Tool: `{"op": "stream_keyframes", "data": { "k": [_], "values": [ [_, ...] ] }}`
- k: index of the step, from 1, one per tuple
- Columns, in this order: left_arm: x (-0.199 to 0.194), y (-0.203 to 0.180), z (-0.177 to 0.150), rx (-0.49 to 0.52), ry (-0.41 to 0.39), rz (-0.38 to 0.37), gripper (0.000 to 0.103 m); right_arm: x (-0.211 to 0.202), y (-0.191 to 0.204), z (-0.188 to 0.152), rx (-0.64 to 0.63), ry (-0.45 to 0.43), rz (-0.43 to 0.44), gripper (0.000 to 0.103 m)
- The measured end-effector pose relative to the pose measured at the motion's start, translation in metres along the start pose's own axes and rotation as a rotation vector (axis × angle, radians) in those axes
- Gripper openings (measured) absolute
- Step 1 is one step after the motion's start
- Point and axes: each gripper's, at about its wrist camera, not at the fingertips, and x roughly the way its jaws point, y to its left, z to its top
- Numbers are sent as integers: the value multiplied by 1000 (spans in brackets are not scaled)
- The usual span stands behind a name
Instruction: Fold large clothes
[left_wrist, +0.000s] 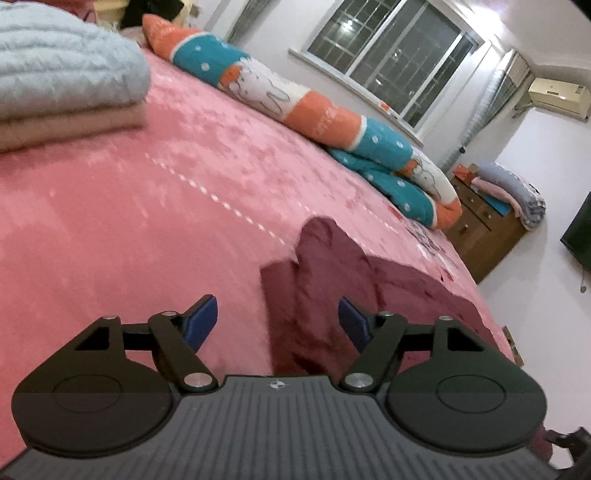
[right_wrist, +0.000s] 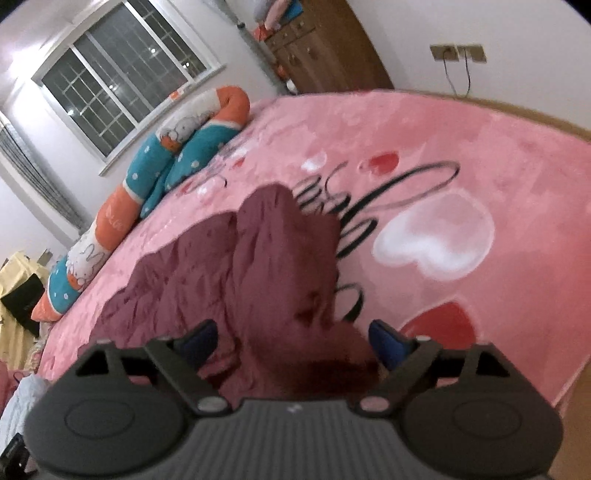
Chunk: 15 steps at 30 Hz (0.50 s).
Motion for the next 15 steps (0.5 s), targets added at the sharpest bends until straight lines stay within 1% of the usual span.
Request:
{"op": "stream_keyframes", "data": {
  "k": [1, 3, 5, 7, 9, 11, 12, 15],
  "values": [
    [1, 3, 4, -4, -3, -3, 90, -6, 0, 5, -11, -26, 0, 94],
    [7, 6, 11, -33, 8, -33, 97, -9, 1, 15, -22, -58, 17, 97],
    [15, 7, 19, -57, 31, -89, 97, -2, 4, 28, -22, -58, 49, 98],
    [27, 1, 28, -24, 51, -134, 100, 9, 9, 43, -15, -47, 92, 98],
    [44, -3, 38, -9, 103, -173, 102, 23, 13, 56, -11, -5, 147, 100],
    [58, -2, 45, -20, 140, -216, 103, 46, 15, 71, 3, 65, 185, 100],
    [63, -3, 47, -15, 155, -225, 103, 55, 16, 76, 0, 88, 193, 100],
    [84, -9, 50, 14, 218, -243, 103, 82, 15, 87, -20, 147, 181, 100]
  ]
}}
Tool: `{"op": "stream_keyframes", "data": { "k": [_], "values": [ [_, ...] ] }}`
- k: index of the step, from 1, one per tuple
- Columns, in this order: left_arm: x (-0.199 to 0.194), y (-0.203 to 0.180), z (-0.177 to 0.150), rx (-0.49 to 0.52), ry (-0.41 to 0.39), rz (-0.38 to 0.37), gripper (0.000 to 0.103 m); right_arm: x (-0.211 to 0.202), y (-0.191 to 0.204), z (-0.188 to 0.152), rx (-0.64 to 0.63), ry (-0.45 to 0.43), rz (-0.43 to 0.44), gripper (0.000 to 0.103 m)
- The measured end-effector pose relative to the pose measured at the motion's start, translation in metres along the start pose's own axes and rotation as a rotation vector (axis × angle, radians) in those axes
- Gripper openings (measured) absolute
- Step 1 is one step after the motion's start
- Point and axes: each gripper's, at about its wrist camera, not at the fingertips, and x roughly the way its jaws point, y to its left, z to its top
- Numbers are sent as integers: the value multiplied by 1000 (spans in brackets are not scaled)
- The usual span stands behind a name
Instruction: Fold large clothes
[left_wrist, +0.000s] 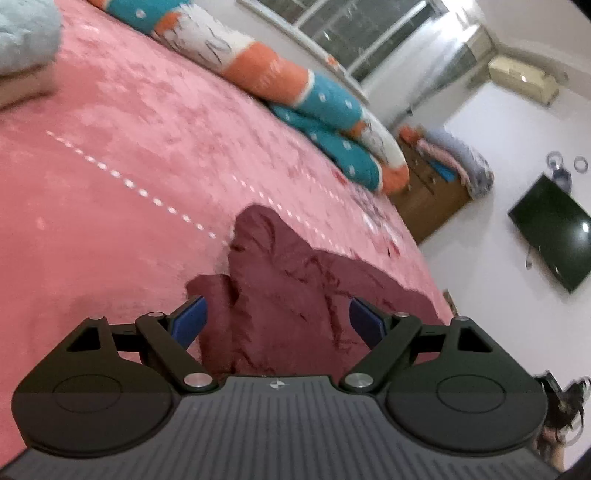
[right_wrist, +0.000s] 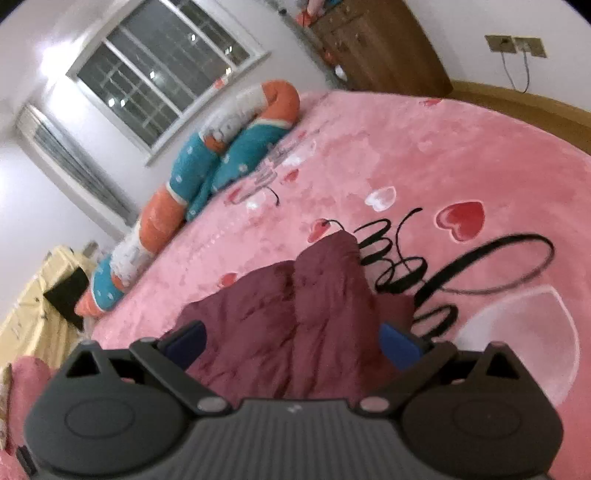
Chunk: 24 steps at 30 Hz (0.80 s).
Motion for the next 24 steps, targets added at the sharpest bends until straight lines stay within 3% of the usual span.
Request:
{"op": "stream_keyframes", "data": {
  "k": [3, 8, 15, 24],
  "values": [
    [19, 0, 2, 4, 62, -1, 103, 23, -14, 8, 20, 51, -18, 100],
    [36, 1, -7, 19, 148, -1, 103, 46, -36, 10, 77, 133, 47, 100],
    [51, -2, -9, 11, 174, -6, 103, 61, -43, 6, 65, 204, 115, 103],
    [60, -7, -11, 40, 169, 4, 101, 71, -45, 1, 105, 232, 210, 103]
  ]
}}
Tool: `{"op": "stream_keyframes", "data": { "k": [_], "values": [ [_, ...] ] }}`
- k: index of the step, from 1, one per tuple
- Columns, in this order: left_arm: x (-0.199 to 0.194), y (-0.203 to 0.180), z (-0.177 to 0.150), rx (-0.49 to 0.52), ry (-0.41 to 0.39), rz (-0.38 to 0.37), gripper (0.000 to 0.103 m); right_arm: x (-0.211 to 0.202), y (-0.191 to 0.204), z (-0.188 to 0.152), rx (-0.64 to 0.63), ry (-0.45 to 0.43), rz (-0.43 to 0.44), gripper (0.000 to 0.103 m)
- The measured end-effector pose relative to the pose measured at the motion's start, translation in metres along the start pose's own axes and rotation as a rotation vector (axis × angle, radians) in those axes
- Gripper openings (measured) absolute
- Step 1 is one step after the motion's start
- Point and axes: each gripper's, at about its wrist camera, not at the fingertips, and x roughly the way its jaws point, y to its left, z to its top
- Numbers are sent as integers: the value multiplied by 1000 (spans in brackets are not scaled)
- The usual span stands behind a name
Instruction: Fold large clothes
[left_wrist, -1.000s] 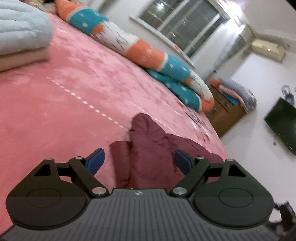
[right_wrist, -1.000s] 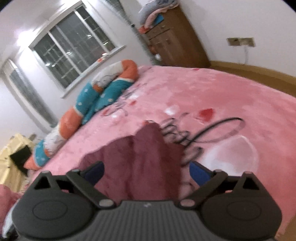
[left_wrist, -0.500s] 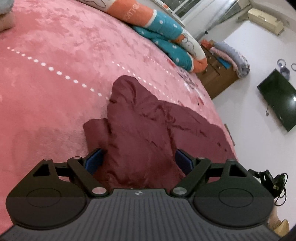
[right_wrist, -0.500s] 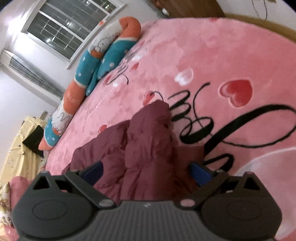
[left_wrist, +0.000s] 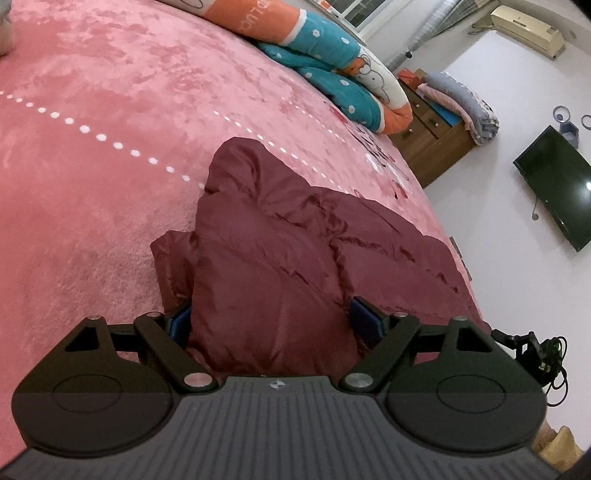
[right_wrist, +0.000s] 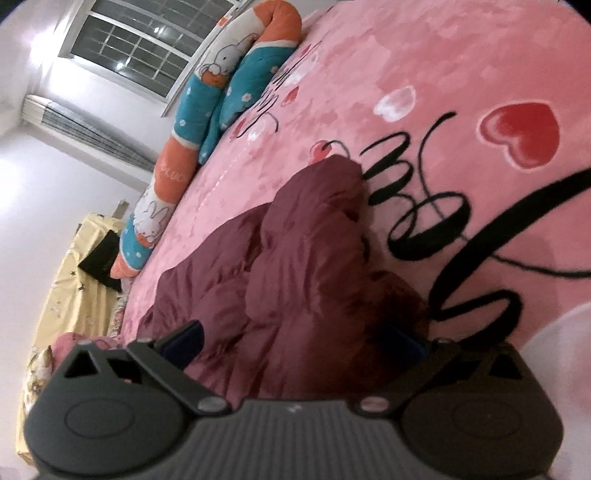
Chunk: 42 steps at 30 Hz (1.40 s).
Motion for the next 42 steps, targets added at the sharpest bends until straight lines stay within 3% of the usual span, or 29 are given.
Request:
{"op": "stream_keyframes", "data": {
  "k": [4, 6, 10, 18, 21, 25, 30, 37, 42],
  "values": [
    [3, -2, -1, 11, -6, 14, 94, 6, 10, -1, -40, 13, -34, 97],
    [2, -3, -1, 14, -9, 19, 86, 7, 16, -3, -60, 7, -64, 83],
    [2, -6, -2, 19, -20, 36, 77, 6, 25, -11, -61, -40, -102, 70],
    [-3, -22, -8, 48, -85, 109, 48, -6, 56, -42, -109, -257, -225, 33],
    [-6, -34, -13, 81, -117, 154, 41, -8, 69, -56, -181, -342, -276, 27],
    [-10, -50, -19, 113, -155, 210, 36, -14, 82, -66, -256, -442, -296, 21],
    [-13, -76, -15, 151, -181, 225, 30, -29, 95, -63, -356, -555, -303, 15],
    [5, -142, 6, 253, -198, 157, 30, -66, 79, -43, -334, -733, -336, 12],
    [42, -209, 27, 344, -221, 85, 28, -97, 57, -24, -288, -871, -386, 11]
  ]
}}
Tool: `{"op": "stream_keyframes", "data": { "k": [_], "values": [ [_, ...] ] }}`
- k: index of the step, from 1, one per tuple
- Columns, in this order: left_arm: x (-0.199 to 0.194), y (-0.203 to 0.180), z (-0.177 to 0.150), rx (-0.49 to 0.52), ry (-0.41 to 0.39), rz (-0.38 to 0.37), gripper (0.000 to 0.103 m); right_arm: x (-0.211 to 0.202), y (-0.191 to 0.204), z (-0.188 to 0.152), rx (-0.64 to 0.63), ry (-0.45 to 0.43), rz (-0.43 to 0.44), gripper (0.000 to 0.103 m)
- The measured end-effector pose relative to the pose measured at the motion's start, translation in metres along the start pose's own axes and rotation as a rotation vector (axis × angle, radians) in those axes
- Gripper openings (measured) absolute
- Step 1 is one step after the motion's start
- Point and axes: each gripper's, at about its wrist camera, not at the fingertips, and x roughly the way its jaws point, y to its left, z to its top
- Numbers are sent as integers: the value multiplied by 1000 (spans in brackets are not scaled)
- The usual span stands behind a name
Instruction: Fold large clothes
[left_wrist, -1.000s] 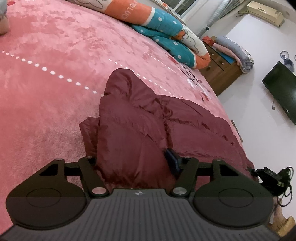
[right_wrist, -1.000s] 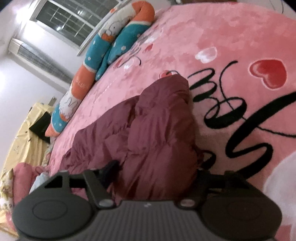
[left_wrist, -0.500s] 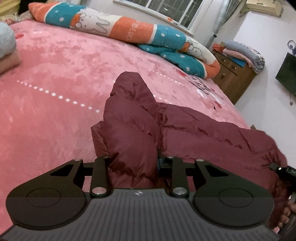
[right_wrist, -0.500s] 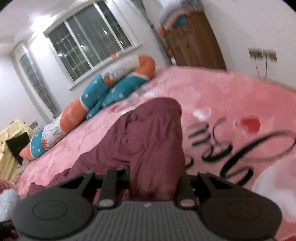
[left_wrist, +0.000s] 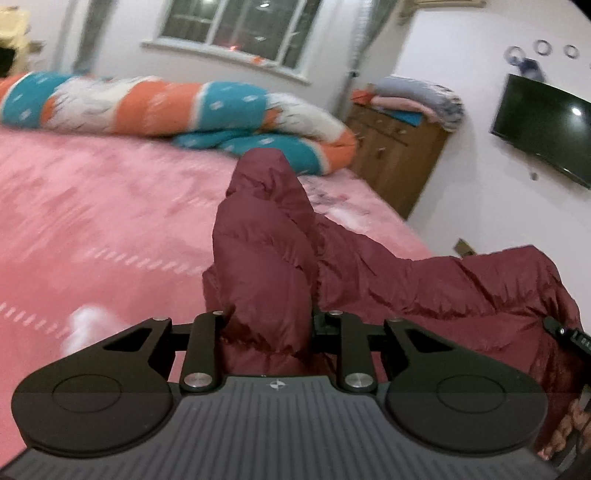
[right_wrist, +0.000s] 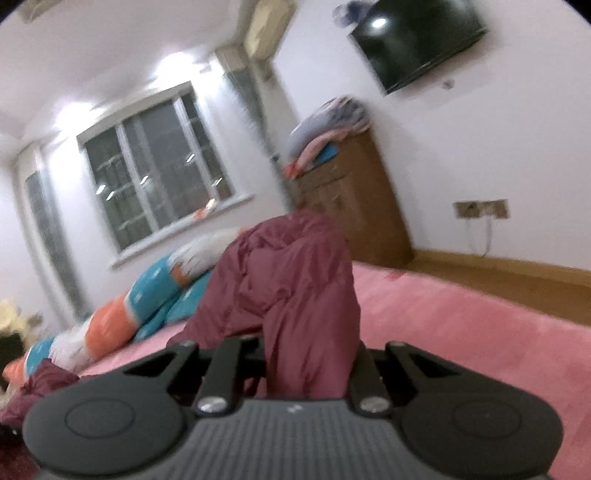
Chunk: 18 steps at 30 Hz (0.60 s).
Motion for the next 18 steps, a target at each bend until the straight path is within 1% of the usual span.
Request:
{"op": "stream_keyframes", "data": {
  "k": [2, 4, 7, 9, 11, 14, 16, 18],
  "values": [
    [17, -22, 12, 26, -14, -35, 26, 2, -15, 9, 2, -55, -53, 11],
    [36, -49, 21, 77, -37, -72, 23, 5, -30, 16, 9, -91, -99, 11],
    [68, -81, 28, 110, -36, -117, 23, 16, -49, 20, 37, -119, -172, 11],
    [90, -97, 25, 130, -23, -123, 23, 24, -58, 16, 47, -119, -214, 11],
    [111, -106, 18, 148, 1, -119, 23, 36, -64, 10, 27, -110, -250, 11],
    [140, -107, 7, 172, 42, -82, 23, 48, -65, 1, -21, -80, -289, 11],
    [156, -103, -3, 181, 64, -46, 23, 58, -70, -3, -13, -46, -302, 11],
    [164, -97, -14, 187, 80, -18, 25, 67, -72, -7, 8, -6, -297, 11]
  ]
}}
